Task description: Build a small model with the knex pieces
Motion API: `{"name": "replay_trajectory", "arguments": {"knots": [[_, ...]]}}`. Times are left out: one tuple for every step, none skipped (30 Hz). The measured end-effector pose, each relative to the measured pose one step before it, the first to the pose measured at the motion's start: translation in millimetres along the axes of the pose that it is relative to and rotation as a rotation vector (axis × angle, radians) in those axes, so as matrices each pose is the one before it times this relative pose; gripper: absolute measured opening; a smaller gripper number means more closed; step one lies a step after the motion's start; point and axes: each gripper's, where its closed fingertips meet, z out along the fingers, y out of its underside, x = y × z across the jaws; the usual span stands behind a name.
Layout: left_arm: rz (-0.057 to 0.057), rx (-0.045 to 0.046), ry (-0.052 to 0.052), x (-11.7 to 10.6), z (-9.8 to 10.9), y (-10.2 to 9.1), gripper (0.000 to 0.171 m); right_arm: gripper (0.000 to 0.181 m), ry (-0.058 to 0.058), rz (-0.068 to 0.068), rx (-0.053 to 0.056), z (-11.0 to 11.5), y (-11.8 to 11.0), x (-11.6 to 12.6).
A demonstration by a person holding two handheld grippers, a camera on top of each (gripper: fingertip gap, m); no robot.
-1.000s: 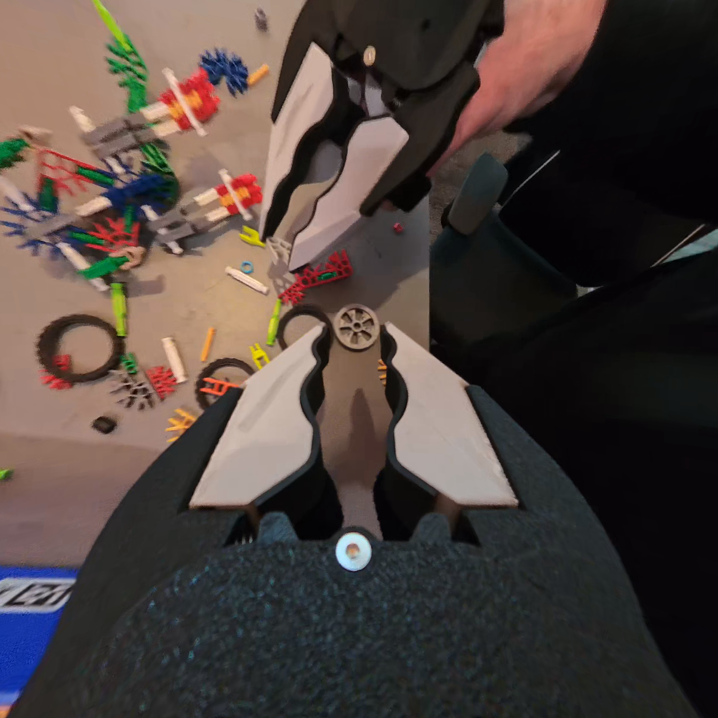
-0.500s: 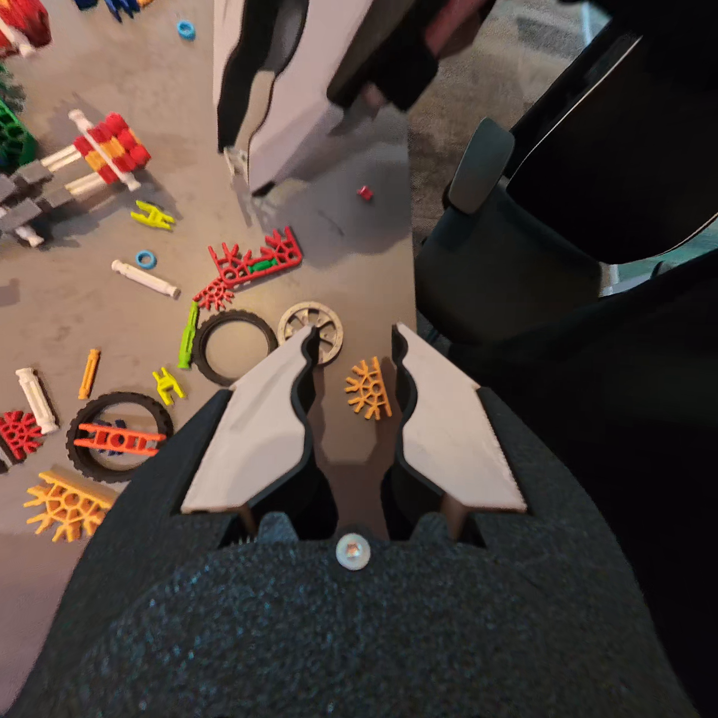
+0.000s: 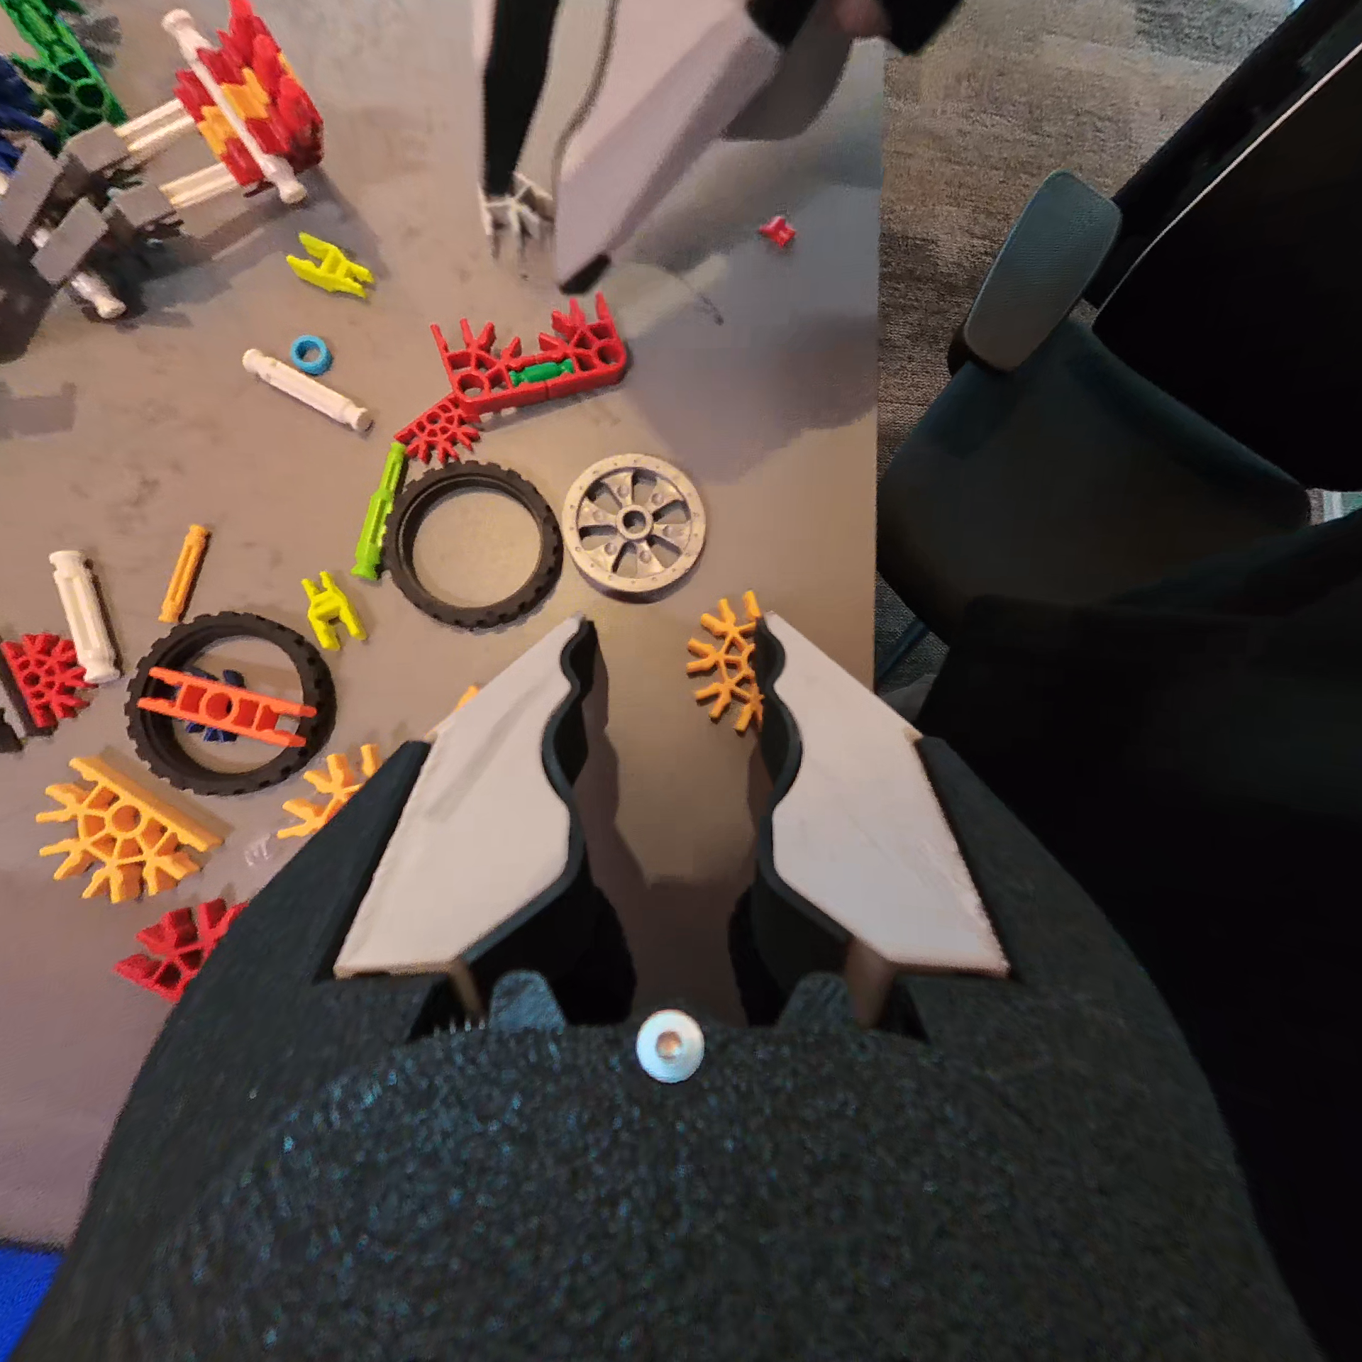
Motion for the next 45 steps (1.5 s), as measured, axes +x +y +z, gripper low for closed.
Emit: {"name": "replay_trajectory", "arguments": {"knots": [[-0.0026,-0.00007,-0.0044,-1.7,-0.74,0.56,0.041,0.027,-0.0299,-0.0065,-0.003,1.79,-0.83,-8.1],[-0.0019,-0.00002,-0.0057,-2.14,-0.74,0.53,0.041,0.027,-0.0237,-0.0098,-0.007,2.74,0.28,-7.08],[-0.002,0.0012,-0.013,-3.26,-1.0,0.45,0.041,0.028,-0.0138,-0.0088,-0.0095,3.17,1.0,-5.13],[-0.0037,0.00051,-0.0131,-3.25,-0.96,0.45,0.041,0.028,-0.0047,-0.0037,-0.0123,3.53,1.52,-3.0],[-0.0029,0.00056,-0.0079,-2.1,-0.72,0.55,0.041,0.028,0.0077,-0.0011,-0.0156,3.59,2.23,-0.35],[-0.0011,0.00292,-0.0141,-2.4,-0.67,0.11,0.04,0.028,0.0144,-0.004,-0.0132,2.91,1.91,1.0],[0.0016,0.00361,-0.0122,-1.71,-0.43,0.0,0.04,0.027,0.0111,-0.0038,-0.0029,1.38,0.13,0.74],[-0.0029,-0.00009,-0.0043,-0.45,-0.26,0.32,0.04,0.026,0.0058,0.0032,0.0029,0.27,-1.04,0.7],[-0.0042,0.00004,-0.0072,-1.04,-0.25,0.12,0.04,0.024,0.0046,0.0051,-0.0002,0.22,-0.34,0.99],[-0.0023,0.00126,-0.0106,-1.7,-0.43,0.11,0.04,0.021,-0.0001,0.0016,0.0021,0.02,-0.31,0.37],[-0.0014,0.00088,-0.0096,-1.82,-0.44,0.13,0.04,0.019,-0.0051,0.0021,0.0052,-0.46,-0.63,-0.45],[-0.0037,0.00268,-0.0031,-1.06,-0.5,-0.22,0.04,0.018,-0.0035,0.0037,0.0086,-0.88,-1.06,-0.2],[-0.0074,0.00929,-0.0005,-0.69,-0.96,-1.46,0.04,0.018,-0.0029,0.0038,0.008,-1.26,-1.06,0.0],[-0.009,0.0153,-0.0014,-0.85,-1.41,-2.56,0.04,0.018,-0.0007,0.0022,0.0084,-1.47,-1.31,0.4],[-0.007,0.01183,-0.0021,-0.78,-1.26,-2.53,0.04,0.018,-0.0022,0.001,0.0065,-1.64,-1.18,0.33],[-0.0012,0.00822,-0.0033,-0.75,-0.93,-2.2,0.04,0.017,-0.0028,0.0001,0.0057,-1.73,-1.18,0.09],[0.0031,0.01038,-0.0079,-1.29,-1.04,-2.65,0.04,0.017,-0.0015,0.0002,0.0071,-1.94,-1.63,0.09],[0.0017,0.01342,-0.0063,-1.29,-1.14,-3.35,0.04,0.017,-0.0016,0.0,0.0076,-2.01,-2.08,0.14],[-0.0068,0.01402,-0.0001,-0.71,-1.04,-3.82,0.04,0.017,-0.0006,-0.0061,0.0102,-2.18,-2.89,-0.18],[-0.0163,0.01824,0.0099,0.35,-0.9,-4.64,0.04,0.017,0.0004,-0.015,0.0163,-2.49,-4.37,-0.6],[-0.0209,0.02179,0.0109,0.39,-0.95,-5.1,0.04,0.017,-0.0016,-0.0197,0.0213,-2.7,-5.65,-1.42],[-0.0186,0.02176,0.0045,-0.74,-0.71,-4.85,0.04,0.017,-0.0053,-0.0162,0.0197,-2.34,-5.86,-2.19],[-0.0105,0.01566,0.0021,-0.81,-0.25,-3.92,0.04,0.017,-0.0087,-0.0068,0.0141,-1.77,-4.99,-2.33],[-0.0008,0.00737,-0.0075,-1.87,0.11,-2.8,0.04,0.017,-0.0147,0.0009,0.0127,-1.24,-4.48,-2.83],[0.0073,0.00929,-0.0185,-2.67,-0.25,-3.17,0.041,0.017,-0.0215,0.0063,0.0151,-0.94,-4.29,-3.48],[0.015,0.01215,-0.016,-1.61,-0.68,-3.71,0.041,0.017,-0.0267,0.0111,0.0159,-0.93,-4.03,-3.76],[0.0229,0.00928,-0.0163,-1.11,-0.57,-3.16,0.041,0.017,-0.0343,0.0144,0.0166,-0.91,-3.71,-4.41],[0.0262,0.00408,-0.0164,-0.93,-0.08,-2.05,0.041,0.017,-0.0421,0.0165,0.0152,-1.1,-3.23,-5.22],[0.0233,0.00148,-0.01,-0.02,0.4,-1.28,0.042,0.017,-0.0416,0.0141,0.0127,-0.93,-2.73,-5.16],[0.0195,-0.00344,0.0017,1.65,0.89,-0.16,0.041,0.017,-0.0305,0.0099,0.0141,-1.06,-2.89,-3.37],[0.0213,-0.00155,-0.0011,1.35,0.87,-0.11,0.041,0.017,-0.0245,0.0113,0.013,-0.86,-2.66,-2.1],[0.0209,0.00107,-0.0037,1.11,0.69,-0.14,0.04,0.017,-0.0254,0.0129,0.0074,-0.73,-1.61,-1.89],[0.0185,-0.00107,0.0036,2.05,0.75,-0.04,0.038,0.017,-0.0236,0.0098,0.0044,-0.67,-0.89,-1.62],[0.0159,0.00439,0.0008,1.68,0.36,-0.72,0.037,0.017,-0.0228,0.0085,0.0031,-0.71,-0.88,-1.59],[0.0147,0.00896,-0.0029,0.9,-0.04,-1.56,0.036,0.017,-0.0278,0.0109,0.0019,-0.56,-0.66,-2.28],[0.0107,0.00542,0.0012,1.13,0.21,-1.14,0.035,0.017,-0.0317,0.0128,0.0,-0.34,-0.32,-2.78],[0.0096,0.0005,0.0106,2.32,0.43,-0.62,0.032,0.017,-0.0267,0.0105,-0.0038,0.07,0.34,-2.3],[0.0101,0.00495,0.0038,1.27,0.46,-1.01,0.028,0.017,-0.0165,0.0053,-0.0063,0.34,0.73,-0.98],[0.0071,0.00809,-0.0039,0.07,0.03,-1.55,0.025,0.017,-0.0125,0.0025,-0.0067,0.69,0.6,-0.69],[0.0008,0.00623,0.0041,0.72,-0.05,-1.43,0.021,0.017,-0.0127,0.0036,-0.0056,0.75,0.43,-0.77],[-0.0014,0.00697,0.0068,0.93,-0.08,-1.55,0.016,0.017,-0.0073,0.0038,-0.0031,0.8,-0.06,-0.1],[-0.0006,-0.00022,-0.0009,-0.44,0.29,-0.14,0.013,0.017,-0.003,0.001,0.0032,0.36,-1.23,0.42],[0.0017,-0.00251,-0.0027,-0.66,0.55,0.59,0.009,0.017,-0.0067,0.0012,0.007,0.07,-1.9,-0.36],[-0.0005,0.00477,0.0006,-0.34,0.02,-0.35,0.005,0.017,-0.0058,0.0019,0.0057,0.08,-1.81,-0.25],[-0.0108,0.00421,0.0044,-0.31,0.02,-0.49,0.001,0.017,-0.0006,0.0014,0.0018,0.13,-1.07,0.72]]}}
